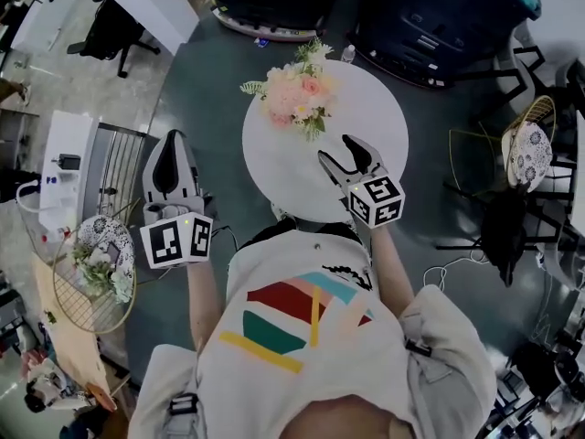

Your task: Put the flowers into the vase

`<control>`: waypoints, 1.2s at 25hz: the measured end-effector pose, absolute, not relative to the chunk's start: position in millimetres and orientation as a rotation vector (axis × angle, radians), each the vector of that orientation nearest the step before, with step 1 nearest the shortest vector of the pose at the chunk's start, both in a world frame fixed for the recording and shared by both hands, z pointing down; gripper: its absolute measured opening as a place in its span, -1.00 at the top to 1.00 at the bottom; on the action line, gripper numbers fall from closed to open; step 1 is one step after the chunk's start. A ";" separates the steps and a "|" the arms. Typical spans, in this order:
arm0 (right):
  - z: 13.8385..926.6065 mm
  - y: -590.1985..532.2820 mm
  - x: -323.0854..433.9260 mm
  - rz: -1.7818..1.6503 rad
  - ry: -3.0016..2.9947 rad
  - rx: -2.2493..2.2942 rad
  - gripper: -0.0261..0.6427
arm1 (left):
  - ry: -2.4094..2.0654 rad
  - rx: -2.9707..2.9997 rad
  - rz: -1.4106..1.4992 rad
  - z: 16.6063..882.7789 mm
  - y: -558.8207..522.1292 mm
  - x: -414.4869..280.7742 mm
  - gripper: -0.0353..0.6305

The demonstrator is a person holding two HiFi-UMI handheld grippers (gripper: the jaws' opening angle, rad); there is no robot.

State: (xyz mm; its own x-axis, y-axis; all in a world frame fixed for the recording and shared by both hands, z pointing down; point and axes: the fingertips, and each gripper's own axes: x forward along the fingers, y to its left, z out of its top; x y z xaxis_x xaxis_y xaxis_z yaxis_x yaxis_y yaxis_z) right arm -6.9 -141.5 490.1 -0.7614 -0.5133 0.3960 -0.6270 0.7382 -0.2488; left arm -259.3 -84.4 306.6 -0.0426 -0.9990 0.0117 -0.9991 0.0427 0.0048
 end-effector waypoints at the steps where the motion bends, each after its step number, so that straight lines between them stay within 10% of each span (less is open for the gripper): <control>1: 482.5 -144.2 -0.3 0.526 -2.645 0.908 0.17 | -2.259 2.165 0.001 306.5 -85.3 -254.3 0.88; 7: 425.3 -161.1 54.7 0.427 -2.679 1.119 0.82 | -2.231 2.282 0.030 291.1 -100.2 -194.2 0.87; 30: 276.8 -163.7 116.7 0.030 -2.965 1.025 0.89 | -2.099 2.560 -0.040 252.7 -143.5 -10.0 0.87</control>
State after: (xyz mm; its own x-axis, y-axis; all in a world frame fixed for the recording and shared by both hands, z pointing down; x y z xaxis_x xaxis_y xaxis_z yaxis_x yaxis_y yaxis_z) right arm 116.7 -163.7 276.8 -0.7866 -0.6173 0.0105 -0.6174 0.7865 -0.0166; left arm -10.0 -143.5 252.7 0.2016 -0.9714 -0.1251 -0.9755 -0.1877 -0.1144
